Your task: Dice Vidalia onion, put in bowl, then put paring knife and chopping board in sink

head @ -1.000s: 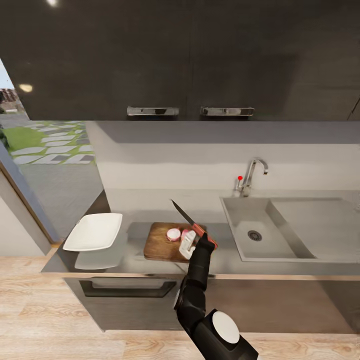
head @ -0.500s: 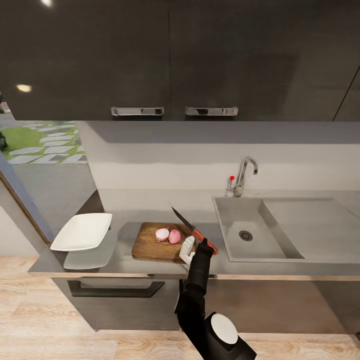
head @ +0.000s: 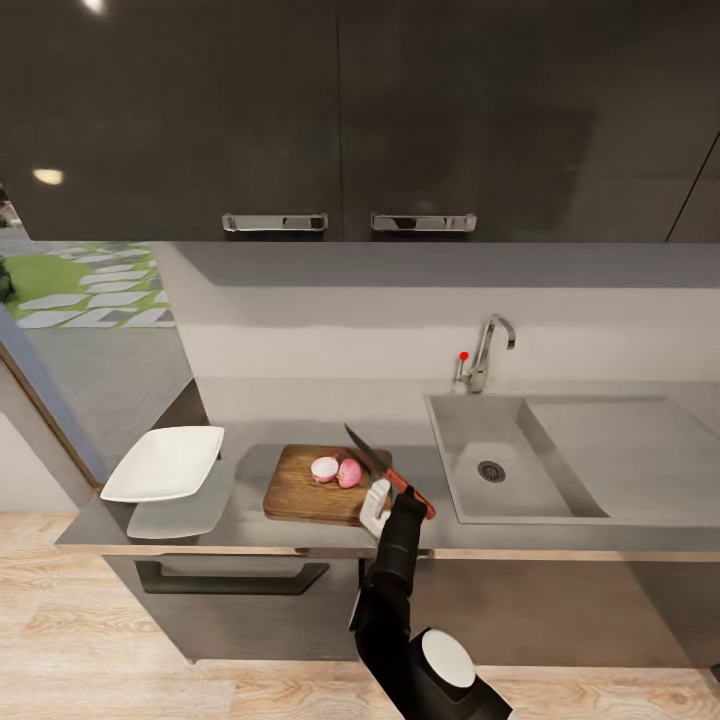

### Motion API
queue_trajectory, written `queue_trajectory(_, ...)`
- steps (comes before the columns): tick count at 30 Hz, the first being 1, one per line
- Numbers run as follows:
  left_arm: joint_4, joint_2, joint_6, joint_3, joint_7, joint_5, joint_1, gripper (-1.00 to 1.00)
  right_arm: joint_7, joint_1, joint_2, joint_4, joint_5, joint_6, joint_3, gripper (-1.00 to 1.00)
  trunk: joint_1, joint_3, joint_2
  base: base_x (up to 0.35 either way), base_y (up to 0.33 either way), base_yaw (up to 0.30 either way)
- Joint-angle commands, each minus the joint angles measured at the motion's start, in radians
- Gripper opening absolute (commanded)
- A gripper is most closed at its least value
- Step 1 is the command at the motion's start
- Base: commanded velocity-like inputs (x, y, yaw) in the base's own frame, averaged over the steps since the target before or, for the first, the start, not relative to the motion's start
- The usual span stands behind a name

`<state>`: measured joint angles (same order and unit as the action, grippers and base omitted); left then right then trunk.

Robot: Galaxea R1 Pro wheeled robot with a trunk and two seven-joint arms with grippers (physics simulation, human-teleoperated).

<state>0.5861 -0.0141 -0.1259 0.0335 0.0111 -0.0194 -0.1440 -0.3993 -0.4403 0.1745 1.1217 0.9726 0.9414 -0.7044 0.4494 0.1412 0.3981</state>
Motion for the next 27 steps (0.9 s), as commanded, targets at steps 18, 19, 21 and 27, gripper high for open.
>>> queue_trajectory(18,0.001,0.0,-0.001,0.002,0.001,-0.002,0.0,1.0,-0.006,-0.001,0.0,-0.046,-0.005,-0.004,-0.004,-1.0,0.001,0.002,0.002,0.016,0.025,0.0)
queue_trajectory(19,0.001,0.0,-0.001,0.002,0.001,-0.002,0.0,1.0,-0.006,-0.001,0.0,-0.047,-0.005,-0.009,-0.004,-1.0,0.001,0.002,0.002,0.001,0.022,0.0)
queue_trajectory(21,0.001,0.0,-0.001,0.002,0.001,-0.002,0.0,1.0,-0.006,-0.001,0.0,-0.052,-0.005,-0.018,-0.004,-1.0,0.001,0.002,0.002,0.0,0.009,0.0)
queue_trajectory(27,0.001,0.0,-0.001,0.002,0.001,-0.002,0.0,1.0,-0.006,-0.001,0.0,-0.058,-0.005,-0.021,-0.004,-1.0,0.001,0.002,0.002,0.0,0.032,0.0)
